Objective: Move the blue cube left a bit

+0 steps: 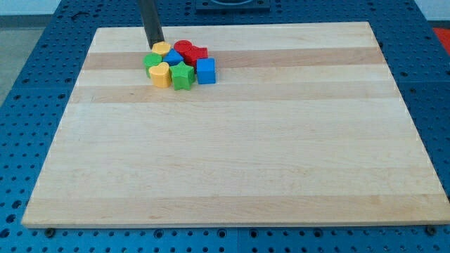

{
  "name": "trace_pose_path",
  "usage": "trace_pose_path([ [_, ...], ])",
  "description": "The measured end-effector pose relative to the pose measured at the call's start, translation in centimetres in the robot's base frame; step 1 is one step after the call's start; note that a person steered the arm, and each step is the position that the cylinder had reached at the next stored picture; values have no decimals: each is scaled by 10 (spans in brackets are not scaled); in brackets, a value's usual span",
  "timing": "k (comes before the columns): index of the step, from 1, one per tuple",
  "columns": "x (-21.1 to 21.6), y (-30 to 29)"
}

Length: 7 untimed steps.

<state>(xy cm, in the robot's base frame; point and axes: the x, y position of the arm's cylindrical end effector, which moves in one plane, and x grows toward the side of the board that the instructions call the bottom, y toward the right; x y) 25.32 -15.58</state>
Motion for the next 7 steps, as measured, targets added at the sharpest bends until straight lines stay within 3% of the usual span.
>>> trace_pose_path([
  [3,-29,22],
  [5,-27,128],
  [7,19,219],
])
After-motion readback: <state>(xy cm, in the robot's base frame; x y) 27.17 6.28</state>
